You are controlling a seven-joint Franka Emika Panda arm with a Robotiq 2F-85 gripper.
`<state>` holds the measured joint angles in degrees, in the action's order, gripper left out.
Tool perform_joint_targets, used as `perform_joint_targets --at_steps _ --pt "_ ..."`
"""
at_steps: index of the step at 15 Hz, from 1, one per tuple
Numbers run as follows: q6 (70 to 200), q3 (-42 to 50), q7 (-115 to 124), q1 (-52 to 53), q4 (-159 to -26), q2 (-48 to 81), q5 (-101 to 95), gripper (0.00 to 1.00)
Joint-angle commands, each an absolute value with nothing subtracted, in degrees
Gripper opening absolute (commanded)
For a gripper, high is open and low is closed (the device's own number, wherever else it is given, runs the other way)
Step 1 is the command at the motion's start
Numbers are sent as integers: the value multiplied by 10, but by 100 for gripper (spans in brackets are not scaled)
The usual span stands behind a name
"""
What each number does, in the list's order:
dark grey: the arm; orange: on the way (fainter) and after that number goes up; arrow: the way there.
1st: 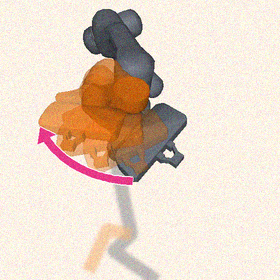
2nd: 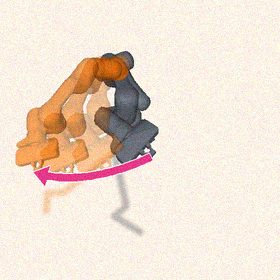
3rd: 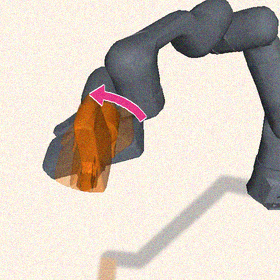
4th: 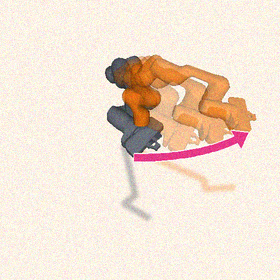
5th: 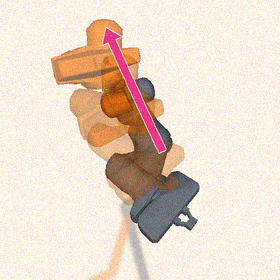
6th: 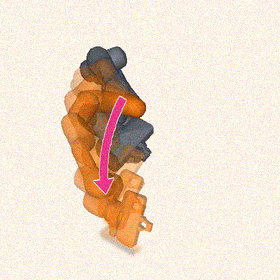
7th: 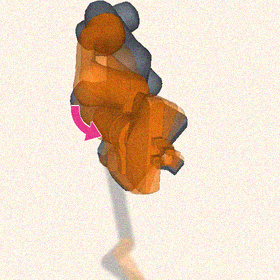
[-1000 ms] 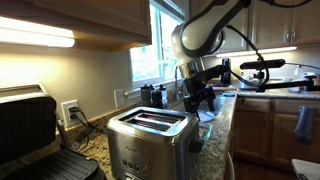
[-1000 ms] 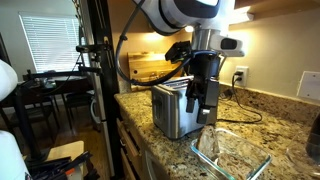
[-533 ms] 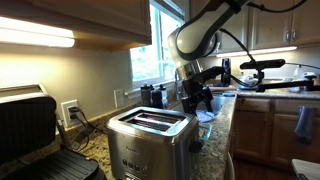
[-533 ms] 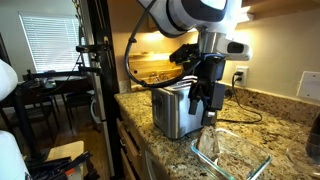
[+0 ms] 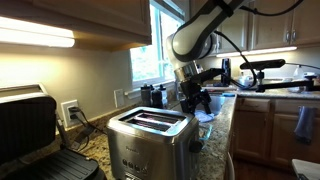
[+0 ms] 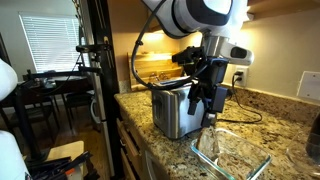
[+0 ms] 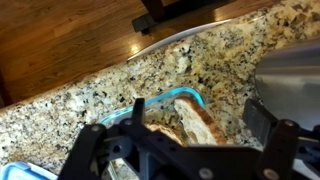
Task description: Put one slice of bread in the toaster
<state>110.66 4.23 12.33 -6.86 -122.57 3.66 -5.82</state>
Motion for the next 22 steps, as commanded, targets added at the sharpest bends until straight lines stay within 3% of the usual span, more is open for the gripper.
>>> perform_joint_targets --at_steps 1,22 --pt "1083 47 97 -63 -1219 36 -31 100" --pt "1087 49 79 -64 -1202 89 -14 100"
